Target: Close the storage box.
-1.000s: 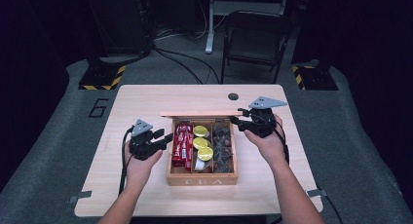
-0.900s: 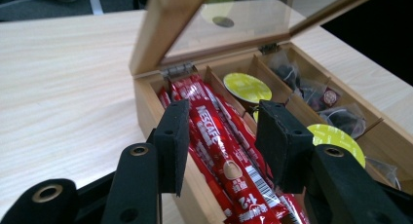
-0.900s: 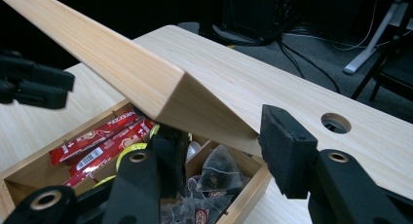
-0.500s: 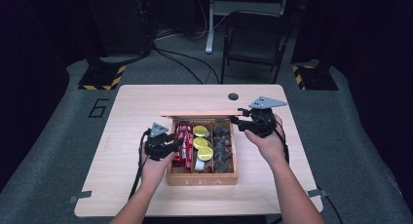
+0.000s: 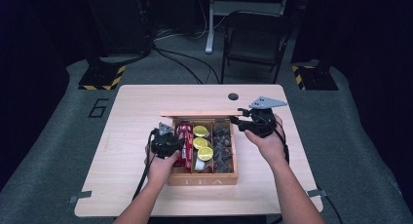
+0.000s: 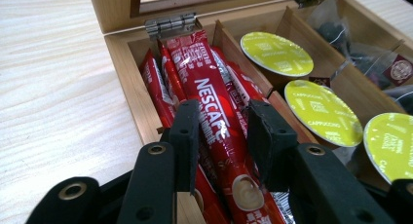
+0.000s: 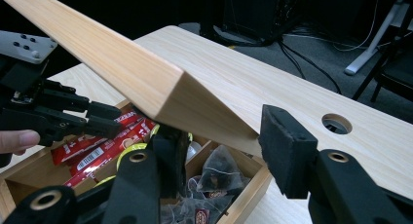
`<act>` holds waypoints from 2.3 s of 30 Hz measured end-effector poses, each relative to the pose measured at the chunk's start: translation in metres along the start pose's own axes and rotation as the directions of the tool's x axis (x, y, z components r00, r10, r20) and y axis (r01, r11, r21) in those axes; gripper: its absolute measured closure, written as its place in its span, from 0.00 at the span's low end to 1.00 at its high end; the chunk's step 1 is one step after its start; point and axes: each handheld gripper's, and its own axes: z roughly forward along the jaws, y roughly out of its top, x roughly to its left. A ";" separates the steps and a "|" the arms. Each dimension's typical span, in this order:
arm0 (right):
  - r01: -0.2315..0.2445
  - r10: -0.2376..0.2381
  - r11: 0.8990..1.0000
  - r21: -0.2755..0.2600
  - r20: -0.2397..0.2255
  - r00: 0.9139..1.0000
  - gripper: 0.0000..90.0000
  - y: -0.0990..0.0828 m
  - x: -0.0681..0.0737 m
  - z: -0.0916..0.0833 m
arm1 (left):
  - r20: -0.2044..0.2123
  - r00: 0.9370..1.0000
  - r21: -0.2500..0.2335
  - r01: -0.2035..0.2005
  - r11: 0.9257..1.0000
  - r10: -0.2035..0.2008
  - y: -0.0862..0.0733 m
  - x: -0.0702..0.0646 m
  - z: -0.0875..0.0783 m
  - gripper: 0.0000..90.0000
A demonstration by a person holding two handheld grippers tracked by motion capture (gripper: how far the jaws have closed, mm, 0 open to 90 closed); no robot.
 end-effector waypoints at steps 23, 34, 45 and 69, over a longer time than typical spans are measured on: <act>0.003 -0.003 1.000 -0.005 -0.001 1.000 0.60 0.000 0.000 0.000 | -0.056 0.998 -0.024 0.001 1.000 -0.003 0.004 -0.001 -0.008 0.93; 0.001 -0.001 1.000 -0.008 0.002 1.000 0.60 -0.001 0.000 0.000 | -0.051 0.999 -0.043 -0.004 0.999 0.002 0.003 0.010 -0.031 0.93; 0.002 -0.002 1.000 -0.008 0.002 1.000 0.60 -0.001 0.000 0.000 | -0.057 0.998 -0.057 0.005 0.998 -0.009 -0.002 0.031 -0.064 0.93; 0.009 -0.009 1.000 -0.008 0.011 1.000 0.60 -0.002 0.002 -0.001 | -0.122 0.983 -0.117 0.120 0.986 -0.134 -0.039 0.089 -0.111 0.93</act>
